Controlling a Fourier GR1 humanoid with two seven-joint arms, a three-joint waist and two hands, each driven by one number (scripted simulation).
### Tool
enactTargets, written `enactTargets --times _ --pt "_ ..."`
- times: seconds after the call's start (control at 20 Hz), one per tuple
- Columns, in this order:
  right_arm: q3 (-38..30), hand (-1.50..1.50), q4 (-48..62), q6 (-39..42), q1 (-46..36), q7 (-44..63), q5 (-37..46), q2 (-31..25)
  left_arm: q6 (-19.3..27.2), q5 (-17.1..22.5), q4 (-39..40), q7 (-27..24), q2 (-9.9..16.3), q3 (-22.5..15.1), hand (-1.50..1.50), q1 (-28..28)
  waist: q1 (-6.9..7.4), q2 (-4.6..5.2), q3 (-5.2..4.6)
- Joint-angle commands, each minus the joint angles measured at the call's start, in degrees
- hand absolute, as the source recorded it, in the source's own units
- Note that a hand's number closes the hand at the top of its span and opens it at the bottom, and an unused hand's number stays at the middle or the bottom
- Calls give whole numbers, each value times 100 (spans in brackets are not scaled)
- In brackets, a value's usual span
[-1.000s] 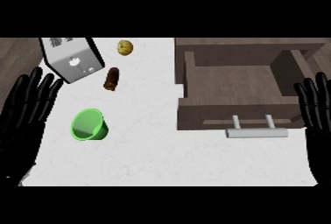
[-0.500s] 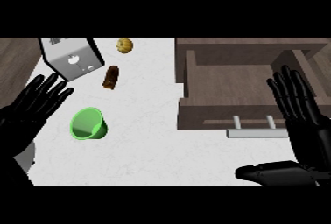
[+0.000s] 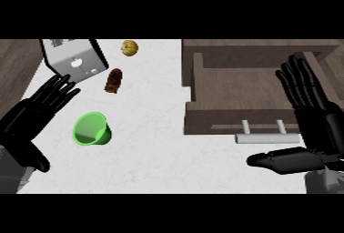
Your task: Pick up the cup, place it into the drawer and close the drawer
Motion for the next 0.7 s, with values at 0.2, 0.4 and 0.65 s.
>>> enactTargets --times 0.2,0.4,0.65 --pt "-130 -150 226 42 -306 -61 50 -21 -59 -1748 2179 -1511 -75 51 -150 -816 -21 -1 -1" --pt "-74 -150 466 16 -608 -63 108 33 -78 -2508 3267 -2704 150 -40 -150 -979 -51 21 -8" --pt "-359 -150 19 266 -340 158 -258 -224 30 -2927 4042 -3549 286 -252 -150 -939 -101 26 -12"
